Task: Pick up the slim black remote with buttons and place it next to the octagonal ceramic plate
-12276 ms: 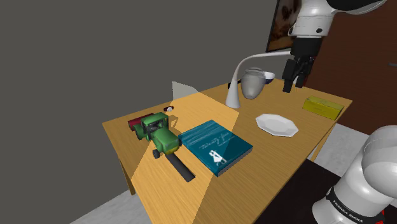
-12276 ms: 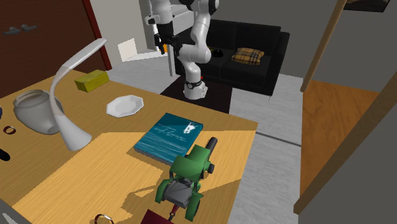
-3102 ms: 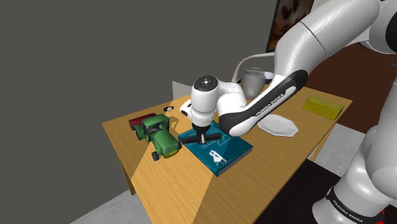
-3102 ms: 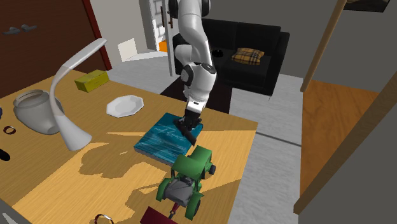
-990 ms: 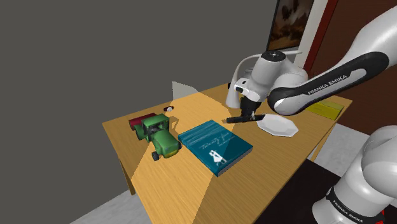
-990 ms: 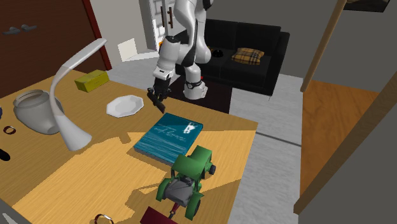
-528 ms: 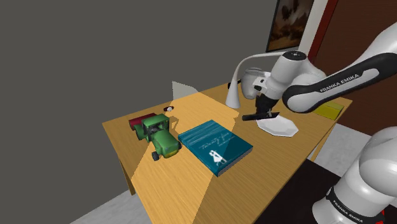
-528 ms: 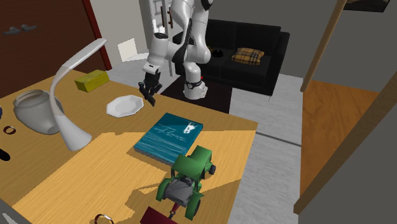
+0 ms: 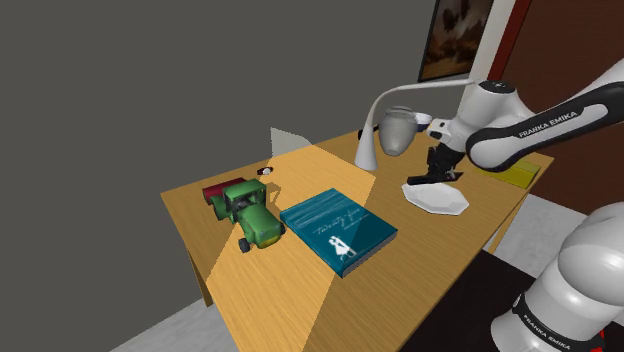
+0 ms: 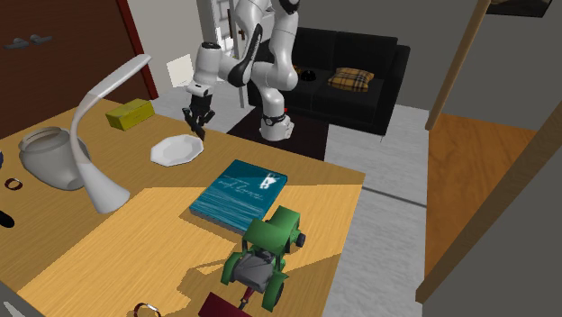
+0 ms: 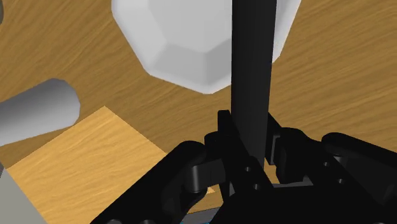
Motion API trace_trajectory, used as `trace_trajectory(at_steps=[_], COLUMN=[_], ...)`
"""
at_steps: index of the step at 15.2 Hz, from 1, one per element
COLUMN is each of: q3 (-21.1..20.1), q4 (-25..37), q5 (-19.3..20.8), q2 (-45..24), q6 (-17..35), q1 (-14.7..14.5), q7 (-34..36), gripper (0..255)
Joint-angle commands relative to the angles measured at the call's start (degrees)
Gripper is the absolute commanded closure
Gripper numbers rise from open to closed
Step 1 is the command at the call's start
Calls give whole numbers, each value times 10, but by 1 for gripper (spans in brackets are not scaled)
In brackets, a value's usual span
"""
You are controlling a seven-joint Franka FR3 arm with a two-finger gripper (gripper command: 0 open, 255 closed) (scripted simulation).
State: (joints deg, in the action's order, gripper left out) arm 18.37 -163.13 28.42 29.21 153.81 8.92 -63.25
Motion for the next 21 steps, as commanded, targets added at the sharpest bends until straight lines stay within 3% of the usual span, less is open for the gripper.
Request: trace_trajectory(at_steps=[1, 7, 12, 17, 21], q3=[36, 143, 245, 364, 490], q4=[2, 30, 72, 129, 185], q5=[5, 1, -29, -91, -170], q2=[-1, -25, -59, -100, -138], q6=[7, 25, 35, 40, 36], q1=[12, 25, 4, -55, -143], q7=[-44, -166, -276, -397, -507], gripper=[255, 255, 255, 255, 255])
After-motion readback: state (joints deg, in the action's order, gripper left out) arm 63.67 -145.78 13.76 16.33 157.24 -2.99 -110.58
